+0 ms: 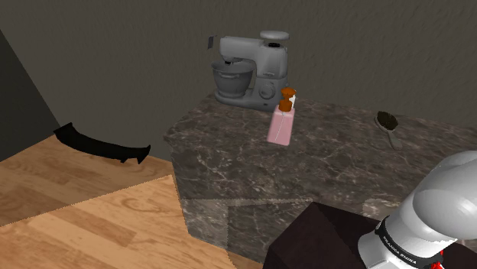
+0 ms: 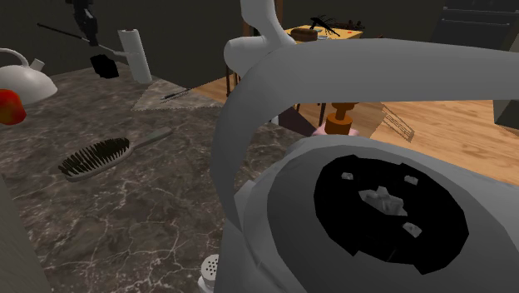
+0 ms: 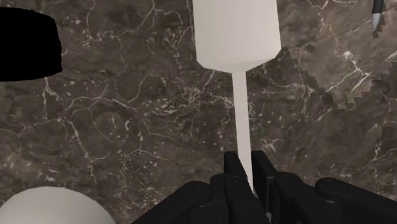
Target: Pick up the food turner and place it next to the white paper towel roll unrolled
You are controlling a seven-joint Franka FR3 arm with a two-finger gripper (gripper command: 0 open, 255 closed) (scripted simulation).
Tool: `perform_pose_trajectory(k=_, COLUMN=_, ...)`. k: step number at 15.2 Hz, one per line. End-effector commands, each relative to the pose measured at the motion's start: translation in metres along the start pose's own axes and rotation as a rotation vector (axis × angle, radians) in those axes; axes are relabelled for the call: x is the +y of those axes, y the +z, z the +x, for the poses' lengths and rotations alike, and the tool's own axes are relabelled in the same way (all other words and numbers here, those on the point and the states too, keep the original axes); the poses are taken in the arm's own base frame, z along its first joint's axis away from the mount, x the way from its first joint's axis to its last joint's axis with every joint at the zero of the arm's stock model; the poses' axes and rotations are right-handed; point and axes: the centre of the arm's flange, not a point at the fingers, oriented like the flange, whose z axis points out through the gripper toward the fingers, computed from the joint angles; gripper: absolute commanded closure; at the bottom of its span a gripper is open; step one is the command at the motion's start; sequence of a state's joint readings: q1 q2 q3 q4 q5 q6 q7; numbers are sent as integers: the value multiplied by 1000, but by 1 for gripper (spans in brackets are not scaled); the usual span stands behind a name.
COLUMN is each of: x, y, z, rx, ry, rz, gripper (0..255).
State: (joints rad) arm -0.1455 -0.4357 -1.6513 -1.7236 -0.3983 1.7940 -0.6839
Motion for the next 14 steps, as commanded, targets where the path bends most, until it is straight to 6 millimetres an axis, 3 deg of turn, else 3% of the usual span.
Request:
perform_pose_trajectory(k=1, x=-1, y=10, z=-2, rx=0, ry=0, rz=0, gripper=255)
perform_pose_trajectory(k=14, x=-1, y=78, z=-6, rx=0, ry=0, rz=0, gripper=255)
